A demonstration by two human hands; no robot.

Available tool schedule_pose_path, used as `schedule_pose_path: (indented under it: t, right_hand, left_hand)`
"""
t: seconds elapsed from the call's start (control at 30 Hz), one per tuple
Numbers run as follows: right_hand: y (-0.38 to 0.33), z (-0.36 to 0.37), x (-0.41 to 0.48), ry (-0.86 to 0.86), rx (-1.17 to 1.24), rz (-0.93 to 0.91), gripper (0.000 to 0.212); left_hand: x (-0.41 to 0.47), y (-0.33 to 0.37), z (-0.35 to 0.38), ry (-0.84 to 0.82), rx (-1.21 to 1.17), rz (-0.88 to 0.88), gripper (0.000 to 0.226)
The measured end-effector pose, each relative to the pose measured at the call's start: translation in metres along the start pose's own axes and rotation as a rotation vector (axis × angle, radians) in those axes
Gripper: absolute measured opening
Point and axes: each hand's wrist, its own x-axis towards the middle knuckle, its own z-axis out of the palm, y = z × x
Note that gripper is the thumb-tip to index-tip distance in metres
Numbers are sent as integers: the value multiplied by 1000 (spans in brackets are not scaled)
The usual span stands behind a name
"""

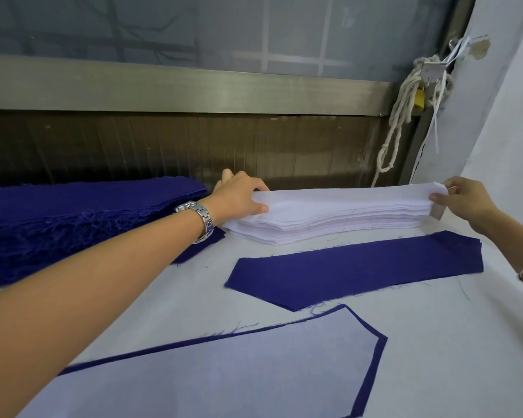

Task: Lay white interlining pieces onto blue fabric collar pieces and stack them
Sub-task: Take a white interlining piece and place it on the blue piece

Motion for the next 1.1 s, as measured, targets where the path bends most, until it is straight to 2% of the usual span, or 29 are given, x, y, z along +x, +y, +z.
schedule_pose_path:
  t: [0.17, 0.23, 0.3, 0.4, 0.5, 0.57, 0.7, 0.8, 0.9, 0.97, 1.1]
  right_hand:
    - [2, -2, 0, -8, 36, 28, 19]
    - [0, -5, -2, -21, 63, 32, 13]
    - [-2, -9, -3, -23, 48, 19, 23]
    - [-7, -15, -7, -67, 63, 4, 28]
    - [-14, -23, -10, -163, 40, -5, 22]
    - [-21, -31, -12, -253, 7, 7, 21]
    - [-39, -48, -22, -434, -4, 71, 16]
    - [-52, -54, -34, -547, 62, 29, 17]
    - [-67, -52, -51, -672, 147, -31, 5]
    - [-77, -49, -65, -731, 179, -50, 9]
    - [-98, -36, -100, -767, 219, -62, 26]
  left_hand:
    - [-7, 5, 0, 123, 47, 31, 25]
    - [-12, 7, 3, 181, 29, 47, 22]
    - [-15, 9, 1, 221, 16, 66, 21]
    - [-21, 12, -13, 255, -117, 65, 20]
    - [-28, 9, -34, 279, -303, 31, 28]
    - [-36, 4, -48, 291, -360, 26, 25]
    - [-63, -21, -72, 318, -368, 24, 17]
    - [-92, -44, -85, 306, -370, -20, 15]
    - [-123, -64, -95, 285, -337, -82, 14]
    - [-146, -75, -101, 285, -309, -113, 12]
    - [-198, -90, -111, 255, -253, -182, 37]
